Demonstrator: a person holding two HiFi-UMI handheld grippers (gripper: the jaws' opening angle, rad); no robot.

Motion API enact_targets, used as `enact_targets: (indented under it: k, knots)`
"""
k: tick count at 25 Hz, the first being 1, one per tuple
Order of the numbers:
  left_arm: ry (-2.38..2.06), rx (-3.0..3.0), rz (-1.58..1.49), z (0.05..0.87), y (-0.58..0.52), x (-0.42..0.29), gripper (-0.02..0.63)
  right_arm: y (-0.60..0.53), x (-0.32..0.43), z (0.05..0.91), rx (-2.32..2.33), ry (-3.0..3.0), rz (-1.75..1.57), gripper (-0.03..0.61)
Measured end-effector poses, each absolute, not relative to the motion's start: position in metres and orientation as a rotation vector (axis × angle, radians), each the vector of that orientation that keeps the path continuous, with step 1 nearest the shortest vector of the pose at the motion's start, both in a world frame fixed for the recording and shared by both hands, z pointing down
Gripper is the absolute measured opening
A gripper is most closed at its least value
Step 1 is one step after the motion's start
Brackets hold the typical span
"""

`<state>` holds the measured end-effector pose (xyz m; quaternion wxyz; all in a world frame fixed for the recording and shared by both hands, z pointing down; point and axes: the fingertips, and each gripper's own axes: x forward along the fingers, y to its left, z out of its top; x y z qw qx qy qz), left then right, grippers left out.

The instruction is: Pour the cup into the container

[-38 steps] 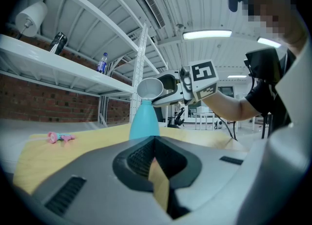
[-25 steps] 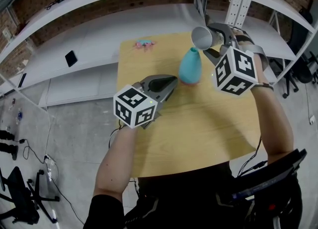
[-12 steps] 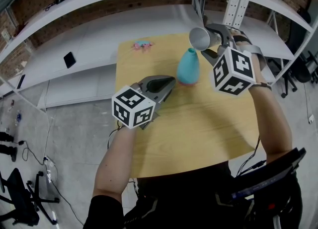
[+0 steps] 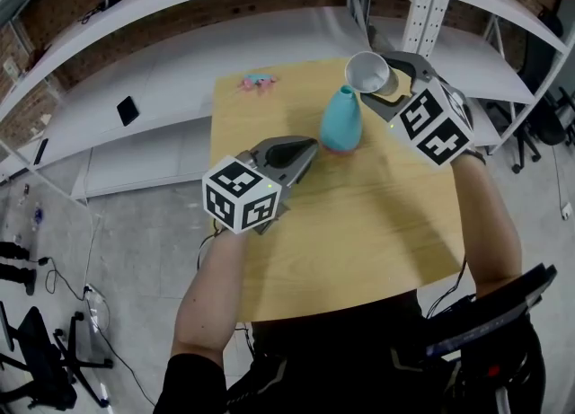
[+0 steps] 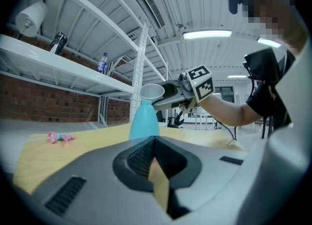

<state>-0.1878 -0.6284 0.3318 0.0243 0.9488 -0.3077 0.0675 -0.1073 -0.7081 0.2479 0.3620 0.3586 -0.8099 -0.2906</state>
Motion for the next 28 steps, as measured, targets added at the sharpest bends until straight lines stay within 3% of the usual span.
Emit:
enact_targets:
  k: [14,28]
  knots:
    - [-0.955,2.934,0.210,0.332,-0.628,-0.189,0.000,-0.730,-0.039,0.284,1.159,-2.455,-0.145,0.291]
    - [-0.953,2.936,0.209,0.331,-0.629,-0.188,0.000,-0.740,-0.010,0.327,1.237,-2.525,0.107,0.291]
